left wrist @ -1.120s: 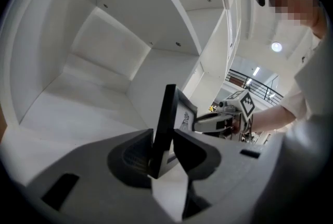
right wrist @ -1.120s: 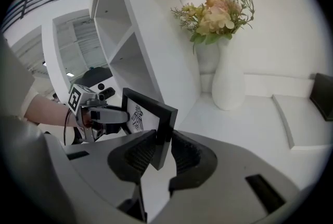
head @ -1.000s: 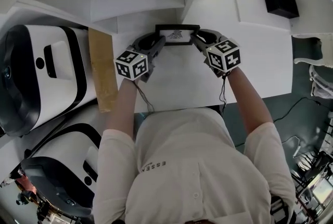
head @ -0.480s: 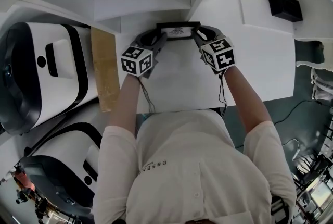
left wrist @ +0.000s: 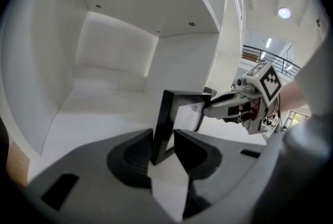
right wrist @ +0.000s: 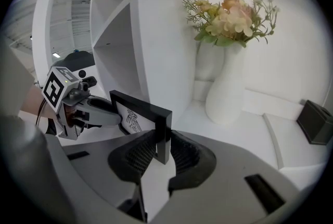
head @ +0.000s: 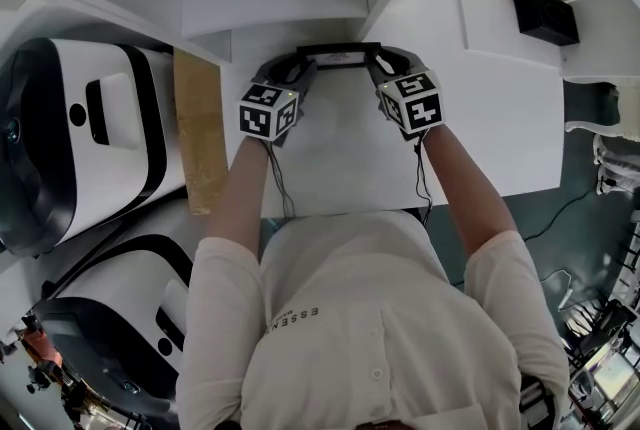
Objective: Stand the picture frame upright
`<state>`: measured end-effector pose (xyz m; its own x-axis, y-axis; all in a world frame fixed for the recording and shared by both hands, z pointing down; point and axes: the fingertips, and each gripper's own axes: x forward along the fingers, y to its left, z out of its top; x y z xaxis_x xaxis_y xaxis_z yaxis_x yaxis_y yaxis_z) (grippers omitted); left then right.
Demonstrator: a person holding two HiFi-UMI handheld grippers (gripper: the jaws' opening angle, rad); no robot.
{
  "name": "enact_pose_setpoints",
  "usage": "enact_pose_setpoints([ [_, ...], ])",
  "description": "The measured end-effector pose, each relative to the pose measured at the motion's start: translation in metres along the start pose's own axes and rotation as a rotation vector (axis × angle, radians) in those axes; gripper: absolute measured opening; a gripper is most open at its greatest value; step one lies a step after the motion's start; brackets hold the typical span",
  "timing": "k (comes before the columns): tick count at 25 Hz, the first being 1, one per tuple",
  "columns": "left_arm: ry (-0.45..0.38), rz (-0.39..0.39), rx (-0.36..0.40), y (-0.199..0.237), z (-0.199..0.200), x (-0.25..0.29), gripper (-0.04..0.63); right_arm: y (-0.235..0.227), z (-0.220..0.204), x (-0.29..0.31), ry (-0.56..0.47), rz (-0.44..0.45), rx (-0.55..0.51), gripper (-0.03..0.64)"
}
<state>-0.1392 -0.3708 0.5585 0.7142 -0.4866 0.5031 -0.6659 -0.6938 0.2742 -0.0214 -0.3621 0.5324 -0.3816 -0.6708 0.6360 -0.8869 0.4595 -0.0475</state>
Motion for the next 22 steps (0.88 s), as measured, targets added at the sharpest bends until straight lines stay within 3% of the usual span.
enact_pose_setpoints([
  [8,0.003,0.033,0.063,0.009,0.008,0.003,0.112,0.001,0.003,0.004,-0.022,-0.028,0.010,0.098],
  [12,0.001,0.032,0.011,0.010,0.007,0.005,0.114,0.000,0.002,0.004,-0.026,-0.042,0.043,0.098],
  [19,0.020,0.048,-0.017,0.012,0.005,0.004,0.130,-0.001,0.001,0.005,-0.019,-0.072,0.056,0.102],
  [22,0.016,0.061,-0.040,0.015,0.004,-0.001,0.164,-0.007,0.000,0.000,-0.019,-0.115,0.072,0.155],
])
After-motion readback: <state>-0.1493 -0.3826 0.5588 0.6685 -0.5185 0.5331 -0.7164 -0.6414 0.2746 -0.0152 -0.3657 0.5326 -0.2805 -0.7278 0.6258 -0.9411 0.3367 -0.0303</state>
